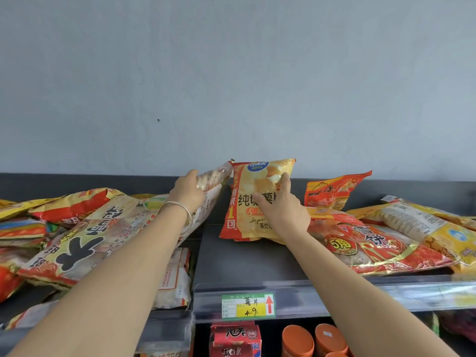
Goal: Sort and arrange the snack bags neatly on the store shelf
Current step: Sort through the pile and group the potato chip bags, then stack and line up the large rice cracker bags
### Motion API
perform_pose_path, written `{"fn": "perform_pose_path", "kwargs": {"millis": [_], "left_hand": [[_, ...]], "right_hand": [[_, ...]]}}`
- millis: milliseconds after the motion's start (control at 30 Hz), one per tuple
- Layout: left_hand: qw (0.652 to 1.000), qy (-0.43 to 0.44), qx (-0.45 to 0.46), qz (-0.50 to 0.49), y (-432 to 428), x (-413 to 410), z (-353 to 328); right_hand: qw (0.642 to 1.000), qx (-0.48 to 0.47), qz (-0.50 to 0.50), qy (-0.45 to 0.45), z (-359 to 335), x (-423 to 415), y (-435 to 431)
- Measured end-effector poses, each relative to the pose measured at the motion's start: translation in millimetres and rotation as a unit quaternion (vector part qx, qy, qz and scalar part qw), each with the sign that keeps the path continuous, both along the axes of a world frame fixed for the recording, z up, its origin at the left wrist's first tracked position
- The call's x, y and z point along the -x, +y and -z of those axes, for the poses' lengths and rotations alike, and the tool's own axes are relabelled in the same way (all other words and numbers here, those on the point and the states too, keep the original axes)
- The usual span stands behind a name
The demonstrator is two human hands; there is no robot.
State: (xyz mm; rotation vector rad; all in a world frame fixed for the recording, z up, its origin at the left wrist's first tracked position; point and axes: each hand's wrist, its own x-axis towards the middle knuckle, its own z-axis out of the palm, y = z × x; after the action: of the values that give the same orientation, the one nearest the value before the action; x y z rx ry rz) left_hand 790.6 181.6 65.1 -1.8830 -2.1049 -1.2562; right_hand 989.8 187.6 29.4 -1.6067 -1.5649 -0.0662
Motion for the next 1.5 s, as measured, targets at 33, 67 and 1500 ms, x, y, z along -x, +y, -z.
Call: {"fn": "perform_pose_path", "kwargs": {"millis": [33, 67, 1500], "left_hand": [[1.000, -0.004, -0.001, -0.003, 2.0, 1.4, 0.1], [1.000, -0.006, -0.002, -0.005, 3.9, 3.0, 0.3], [0.965, 0.159, 0.208, 0.012, -33.1, 97.1, 51.8]], "right_hand": [[1.000, -0.003, 0.003, 0.002, 1.9, 0.9, -0.3], [1.000, -0.007, 0.008, -0.001, 4.8, 1.6, -0.4], [0.862, 0.204, -0.233, 0.402, -46.7, 126.0, 6.5]]}}
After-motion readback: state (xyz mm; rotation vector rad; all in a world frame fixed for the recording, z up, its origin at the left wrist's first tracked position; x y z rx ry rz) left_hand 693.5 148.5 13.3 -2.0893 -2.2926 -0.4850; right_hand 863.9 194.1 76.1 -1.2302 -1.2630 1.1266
